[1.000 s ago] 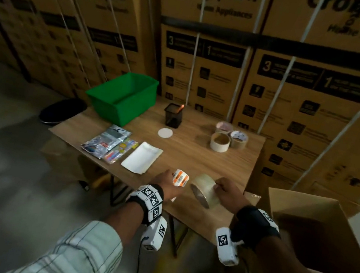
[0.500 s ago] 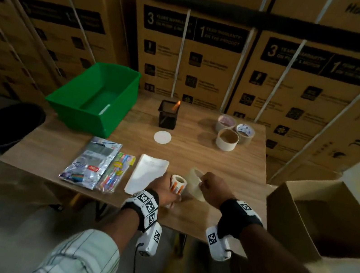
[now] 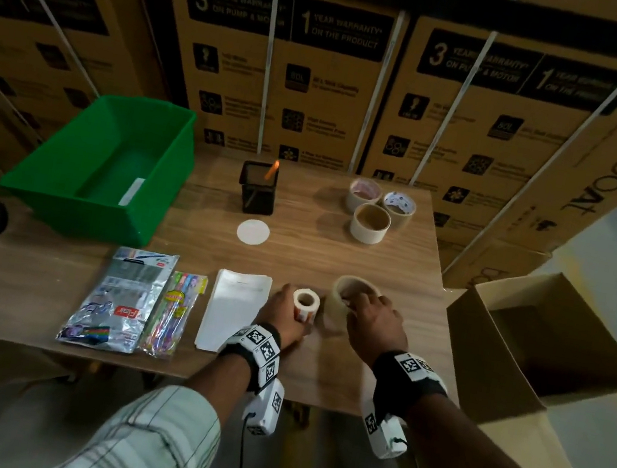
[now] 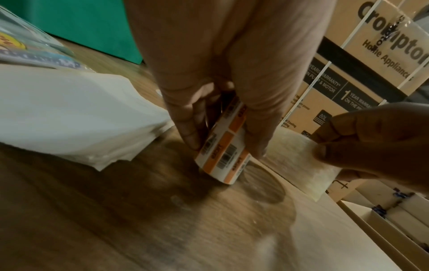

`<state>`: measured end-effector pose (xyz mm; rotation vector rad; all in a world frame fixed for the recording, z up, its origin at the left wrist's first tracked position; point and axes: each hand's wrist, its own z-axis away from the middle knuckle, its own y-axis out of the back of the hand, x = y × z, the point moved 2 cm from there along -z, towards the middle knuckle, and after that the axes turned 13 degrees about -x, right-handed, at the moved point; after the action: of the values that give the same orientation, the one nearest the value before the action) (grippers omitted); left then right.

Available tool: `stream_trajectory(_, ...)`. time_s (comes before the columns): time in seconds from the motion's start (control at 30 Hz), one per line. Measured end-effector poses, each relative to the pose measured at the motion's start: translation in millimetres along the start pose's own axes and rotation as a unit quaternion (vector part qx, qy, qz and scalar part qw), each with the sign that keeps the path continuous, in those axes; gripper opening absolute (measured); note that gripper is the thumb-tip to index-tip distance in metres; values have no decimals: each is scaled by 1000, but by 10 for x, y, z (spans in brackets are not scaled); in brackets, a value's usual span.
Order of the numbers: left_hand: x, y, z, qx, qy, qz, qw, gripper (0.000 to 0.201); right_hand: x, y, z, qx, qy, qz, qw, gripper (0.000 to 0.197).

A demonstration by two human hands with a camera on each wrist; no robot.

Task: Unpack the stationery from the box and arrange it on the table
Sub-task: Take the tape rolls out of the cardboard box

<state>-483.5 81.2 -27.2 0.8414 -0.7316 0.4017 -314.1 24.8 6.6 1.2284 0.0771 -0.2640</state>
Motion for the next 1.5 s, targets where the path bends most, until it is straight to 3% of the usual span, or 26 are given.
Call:
stream_trajectory(0.23,44,-42,-97,20,-30,-9,999,55,118,34,14,12,-21,2,1000,33)
stream_trajectory(0.4,44,-14,-93,37,8,-32,999,64,148,29,-14,14,-59,-30,998,32)
stream_trajectory(0.53,123,-2,-23,48,23,-96,994,85,137,-1,-54,2,-50,-32,998,36)
stream_trajectory(0.73,178,43,65,32,3,-132,991,69,61,-97,-74,-4,-29,-12,1000,37)
stream_trajectory(0.93,220,8,159,42,15,-154,987,72,122,-87,-35,11,-6,-12,1000,32)
stream_trajectory(1.1,437,51,337,99,-37,-191,976,63,206,16,227,55,21,-11,998,38)
stream_trajectory(1.23,636,42,465,132,-99,-239,957,51,373,112,383,30,23,18,999,37)
stream_trajectory(1.37,812,-103,465,47,-137,-234,961,27,541,242,491,23,18,21,999,31)
stream_trajectory(1.5,1068,-359,394,-71,-125,-271,952,23,758,376,626,25,5,22,999,26)
